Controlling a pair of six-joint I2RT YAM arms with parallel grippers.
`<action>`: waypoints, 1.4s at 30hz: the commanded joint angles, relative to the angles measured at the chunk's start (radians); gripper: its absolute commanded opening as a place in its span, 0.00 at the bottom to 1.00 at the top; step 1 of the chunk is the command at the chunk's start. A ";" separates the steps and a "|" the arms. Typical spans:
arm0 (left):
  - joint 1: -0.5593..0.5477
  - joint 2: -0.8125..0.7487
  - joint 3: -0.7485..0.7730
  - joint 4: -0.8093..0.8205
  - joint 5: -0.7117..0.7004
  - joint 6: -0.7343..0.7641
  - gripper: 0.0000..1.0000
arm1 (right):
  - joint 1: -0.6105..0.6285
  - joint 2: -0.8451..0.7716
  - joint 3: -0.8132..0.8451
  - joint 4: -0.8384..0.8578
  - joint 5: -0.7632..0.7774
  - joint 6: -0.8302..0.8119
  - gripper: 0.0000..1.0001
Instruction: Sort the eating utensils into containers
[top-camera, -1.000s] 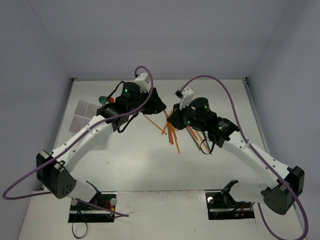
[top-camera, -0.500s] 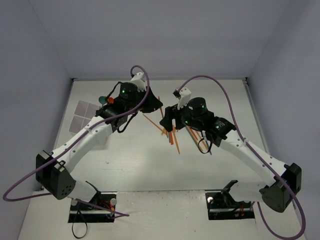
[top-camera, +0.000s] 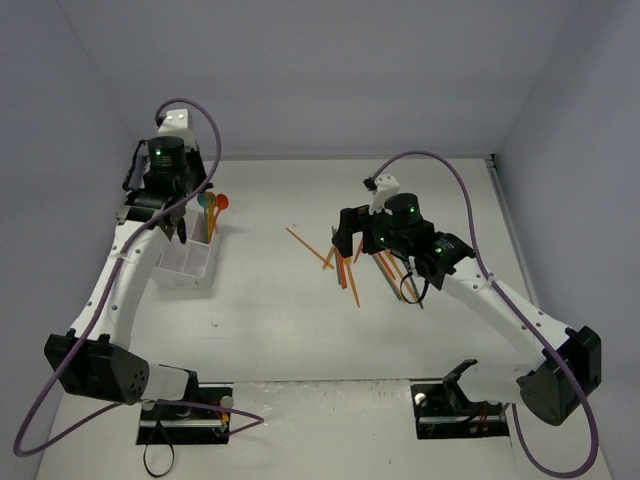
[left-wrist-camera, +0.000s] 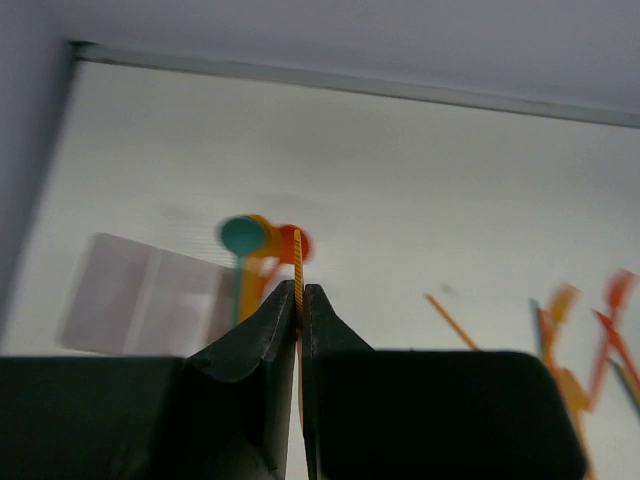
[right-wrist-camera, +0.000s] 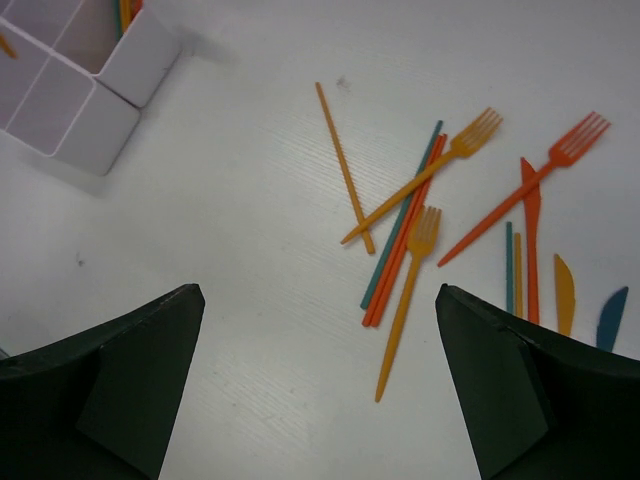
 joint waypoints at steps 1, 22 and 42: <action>0.129 0.004 0.082 0.045 -0.172 0.242 0.00 | -0.059 -0.060 -0.016 0.023 -0.019 0.014 1.00; 0.298 0.291 0.193 0.129 -0.091 0.287 0.00 | -0.162 -0.033 -0.030 -0.040 -0.028 -0.071 1.00; 0.296 0.185 0.116 0.012 -0.051 0.145 0.71 | -0.197 0.129 -0.095 -0.106 0.103 0.053 0.73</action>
